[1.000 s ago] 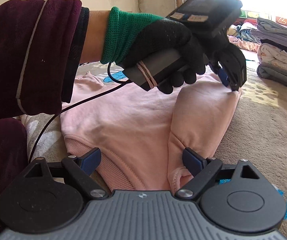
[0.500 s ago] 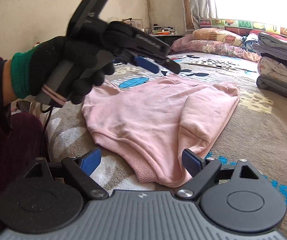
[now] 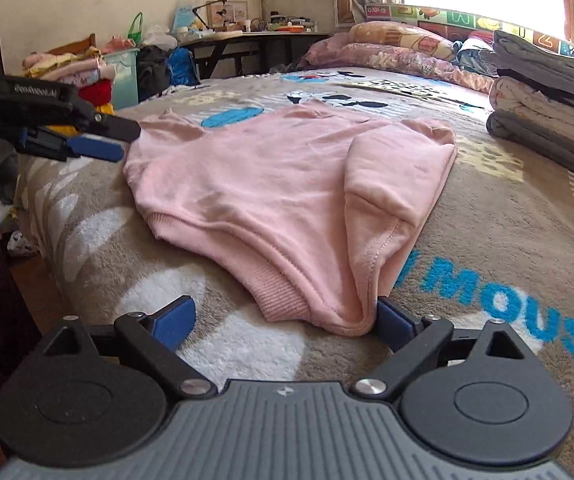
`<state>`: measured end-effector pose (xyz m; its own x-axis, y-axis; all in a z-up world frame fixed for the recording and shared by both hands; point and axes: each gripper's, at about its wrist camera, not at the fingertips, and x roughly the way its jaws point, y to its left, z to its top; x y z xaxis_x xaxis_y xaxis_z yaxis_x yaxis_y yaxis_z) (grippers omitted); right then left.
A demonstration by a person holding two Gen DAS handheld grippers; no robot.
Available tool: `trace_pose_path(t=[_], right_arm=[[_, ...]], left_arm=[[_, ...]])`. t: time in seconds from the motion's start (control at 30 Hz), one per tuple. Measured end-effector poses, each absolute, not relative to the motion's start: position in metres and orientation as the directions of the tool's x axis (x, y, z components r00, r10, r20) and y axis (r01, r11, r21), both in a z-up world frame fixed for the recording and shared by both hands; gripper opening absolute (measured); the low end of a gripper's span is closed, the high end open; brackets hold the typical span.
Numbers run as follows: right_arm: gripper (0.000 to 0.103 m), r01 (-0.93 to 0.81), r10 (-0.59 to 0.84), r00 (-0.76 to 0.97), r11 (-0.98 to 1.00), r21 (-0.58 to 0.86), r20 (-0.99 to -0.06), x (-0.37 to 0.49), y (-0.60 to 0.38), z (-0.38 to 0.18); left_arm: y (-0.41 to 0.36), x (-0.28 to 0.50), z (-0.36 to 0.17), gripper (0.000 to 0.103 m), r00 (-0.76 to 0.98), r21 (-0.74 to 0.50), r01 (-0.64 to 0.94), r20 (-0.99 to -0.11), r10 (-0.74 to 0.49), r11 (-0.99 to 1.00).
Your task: Fold clothes
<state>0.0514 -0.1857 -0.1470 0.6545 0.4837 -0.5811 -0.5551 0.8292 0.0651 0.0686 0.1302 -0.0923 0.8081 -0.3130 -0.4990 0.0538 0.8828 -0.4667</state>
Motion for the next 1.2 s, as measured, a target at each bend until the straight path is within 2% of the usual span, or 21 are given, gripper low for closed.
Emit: trace_pose_path(t=[0.33,0.57,0.7,0.8,0.87,1.0,1.13,1.2], right_arm=[[0.094,-0.523,0.444,0.698,0.852,0.024,-0.562,0.017,-0.178,-0.124],[0.089,-0.511,0.551,0.649,0.827,0.235,-0.524,0.012,-0.173,-0.126],[0.09,-0.481,0.556,0.617,0.826,0.293,-0.557,0.02,-0.17,-0.143],[0.1,-0.468,0.601,0.596,0.799,0.377,-0.533,0.027,-0.175,-0.147],[0.103,-0.451,0.628,0.586,0.778,0.437,-0.512,0.028,-0.179,-0.149],[0.103,-0.438,0.639,0.58,0.768,0.468,-0.506,0.029,-0.182,-0.15],[0.103,-0.452,0.621,0.586,0.784,0.425,-0.521,0.026,-0.175,-0.15],[0.103,-0.453,0.617,0.588,0.787,0.419,-0.523,0.025,-0.174,-0.15]], left_arm=[[0.201,0.078,-0.117,0.055,0.835,-0.574,-0.203,-0.525,-0.166,0.793],[0.249,0.109,-0.131,0.055,0.856,-0.708,-0.299,-0.495,-0.147,0.64],[0.271,0.126,-0.138,0.055,0.872,-0.78,-0.291,-0.454,-0.181,0.553],[0.285,0.14,-0.142,0.046,0.877,-0.804,-0.295,-0.443,-0.188,0.517],[0.293,0.15,-0.145,0.036,0.878,-0.816,-0.295,-0.436,-0.195,0.496],[0.304,0.162,-0.15,0.034,0.883,-0.838,-0.291,-0.421,-0.207,0.462],[0.304,0.168,-0.148,0.033,0.887,-0.838,-0.291,-0.418,-0.198,0.462],[0.301,0.168,-0.145,0.028,0.89,-0.829,-0.283,-0.415,-0.192,0.482]])
